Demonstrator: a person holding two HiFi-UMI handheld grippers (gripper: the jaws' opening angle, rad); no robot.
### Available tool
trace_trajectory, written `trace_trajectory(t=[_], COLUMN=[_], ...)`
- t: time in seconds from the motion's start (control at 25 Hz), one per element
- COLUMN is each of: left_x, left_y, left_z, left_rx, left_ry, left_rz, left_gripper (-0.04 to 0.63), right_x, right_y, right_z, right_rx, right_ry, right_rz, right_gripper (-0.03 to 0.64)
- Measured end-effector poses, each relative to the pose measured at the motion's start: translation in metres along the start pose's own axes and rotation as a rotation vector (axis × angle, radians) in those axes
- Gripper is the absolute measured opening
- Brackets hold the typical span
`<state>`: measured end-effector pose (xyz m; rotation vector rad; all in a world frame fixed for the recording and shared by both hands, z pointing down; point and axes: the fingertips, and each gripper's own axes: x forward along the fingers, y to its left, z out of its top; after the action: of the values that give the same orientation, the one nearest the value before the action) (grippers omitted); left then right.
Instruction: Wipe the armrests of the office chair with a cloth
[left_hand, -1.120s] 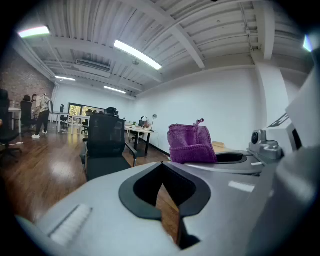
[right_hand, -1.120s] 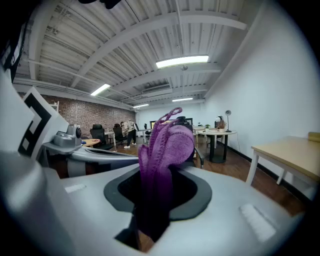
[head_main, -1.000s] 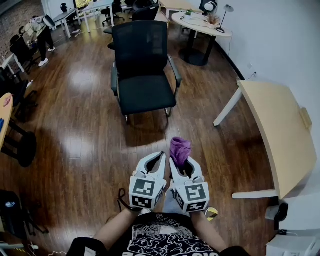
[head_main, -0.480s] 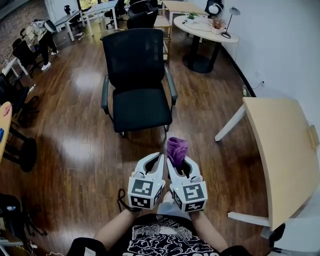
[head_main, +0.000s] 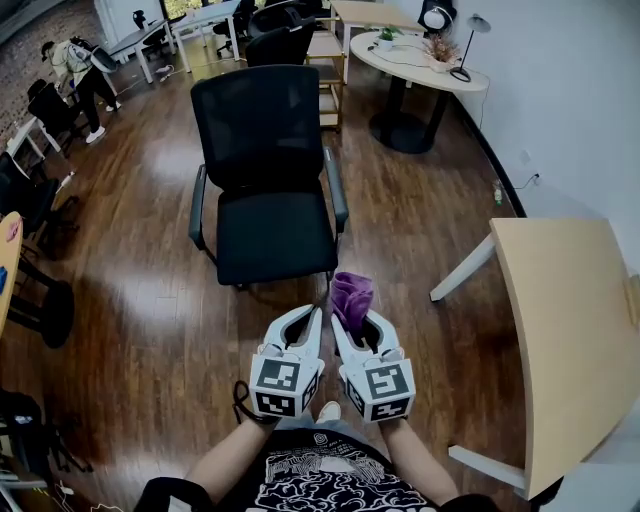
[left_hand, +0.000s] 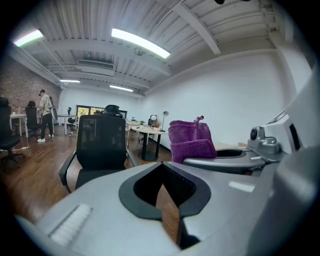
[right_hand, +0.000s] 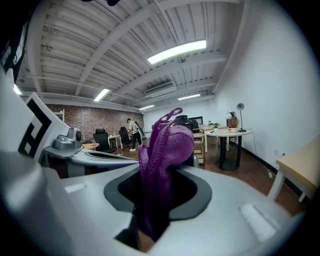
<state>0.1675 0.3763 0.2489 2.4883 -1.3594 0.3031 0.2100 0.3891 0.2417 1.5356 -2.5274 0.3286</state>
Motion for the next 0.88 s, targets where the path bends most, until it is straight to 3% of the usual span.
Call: trace_trajectory(t=[0.36,0.88], left_x=[0.093,0.243], left_y=[0.044,0.147], left_z=[0.023,0.082], left_rx=[-0.036,-0.082], left_ry=[-0.022,-0.022], left_rz=[0.017,0.011], left_gripper=[0.005,0.005], right_x=[0.082,0.247], right_y=[-0.064,-0.138], right_z=[0.017,0.055], right_rx=[-0.033,-0.054], right_ry=[0.011,0.094], right_rz=[0.001,-0.012], right_gripper=[0.106,0.106])
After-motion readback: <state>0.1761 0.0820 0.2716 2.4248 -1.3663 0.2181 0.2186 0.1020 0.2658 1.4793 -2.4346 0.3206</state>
